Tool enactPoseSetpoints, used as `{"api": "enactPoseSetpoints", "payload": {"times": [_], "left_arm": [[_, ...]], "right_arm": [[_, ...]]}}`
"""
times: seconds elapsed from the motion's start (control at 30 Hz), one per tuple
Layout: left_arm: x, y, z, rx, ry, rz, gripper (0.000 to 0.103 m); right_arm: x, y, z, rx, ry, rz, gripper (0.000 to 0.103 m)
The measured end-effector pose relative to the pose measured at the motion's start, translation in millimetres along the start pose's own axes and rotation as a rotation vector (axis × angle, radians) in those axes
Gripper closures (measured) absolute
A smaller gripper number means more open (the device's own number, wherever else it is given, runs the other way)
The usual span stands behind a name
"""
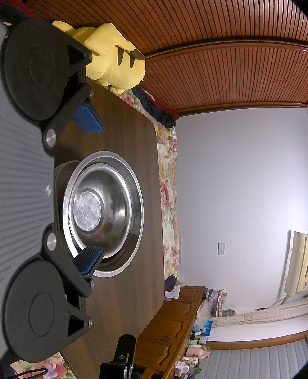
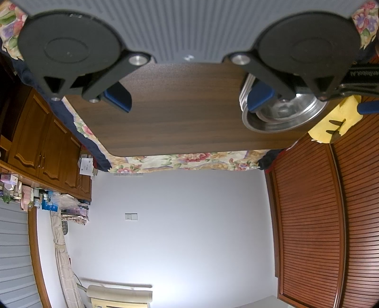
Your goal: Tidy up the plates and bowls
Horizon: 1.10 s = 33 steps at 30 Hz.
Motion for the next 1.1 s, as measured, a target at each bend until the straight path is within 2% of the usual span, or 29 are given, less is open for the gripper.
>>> {"api": "enactPoseSetpoints", "payload": {"times": [1.1], "left_arm": [[-2.4, 1.0, 0.2, 0.0, -0.002, -0.005, 0.0]], "right_arm": [[-1.2, -1.1, -2.5, 0.001, -0.01, 0.008, 0.0]]}}
Point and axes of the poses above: each gripper's, at about its wrist camera, not at the fingertips, and y roughly against the way its jaws point, z to its left, x to its underside, the point moved 6 cm from there along -y, roughly the way its jaws point, and after that the axes turned 2 degrees about -z, right-handed, at the moved point
